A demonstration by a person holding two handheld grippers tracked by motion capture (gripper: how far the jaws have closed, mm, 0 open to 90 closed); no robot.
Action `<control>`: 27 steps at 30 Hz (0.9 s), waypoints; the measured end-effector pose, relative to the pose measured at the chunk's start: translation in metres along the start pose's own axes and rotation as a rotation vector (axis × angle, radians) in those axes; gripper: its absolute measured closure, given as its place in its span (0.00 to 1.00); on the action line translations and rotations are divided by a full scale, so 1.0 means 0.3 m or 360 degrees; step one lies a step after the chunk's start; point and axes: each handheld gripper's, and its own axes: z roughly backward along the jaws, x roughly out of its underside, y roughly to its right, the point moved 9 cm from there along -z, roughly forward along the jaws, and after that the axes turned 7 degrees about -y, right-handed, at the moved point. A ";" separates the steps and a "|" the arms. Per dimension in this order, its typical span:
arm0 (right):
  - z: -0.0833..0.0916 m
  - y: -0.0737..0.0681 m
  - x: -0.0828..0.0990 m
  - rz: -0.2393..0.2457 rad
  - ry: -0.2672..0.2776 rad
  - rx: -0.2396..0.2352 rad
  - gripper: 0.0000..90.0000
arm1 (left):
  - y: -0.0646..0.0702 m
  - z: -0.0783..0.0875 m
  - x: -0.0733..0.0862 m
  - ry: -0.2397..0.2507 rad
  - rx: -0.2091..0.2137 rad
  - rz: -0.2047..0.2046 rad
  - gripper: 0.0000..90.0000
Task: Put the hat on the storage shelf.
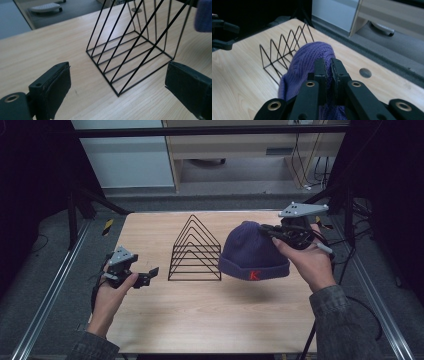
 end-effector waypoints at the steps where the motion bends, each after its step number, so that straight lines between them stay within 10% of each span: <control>1: 0.000 0.000 0.000 0.0000 0.0000 0.0000 0.94 | 0.000 0.000 0.000 0.0000 0.0000 0.0000 0.06; 6: 0.014 0.016 -0.068 0.0019 0.0022 0.0047 0.94 | 0.038 0.016 -0.089 -0.0013 0.0074 -0.0085 0.10; 18: -0.008 0.036 -0.219 0.0026 0.0102 0.0051 0.94 | 0.061 0.028 -0.297 0.0082 0.0215 -0.0055 0.08; 27: -0.061 0.027 -0.340 0.0071 0.0120 0.0108 0.94 | 0.051 -0.005 -0.368 0.0090 0.0208 -0.0093 0.10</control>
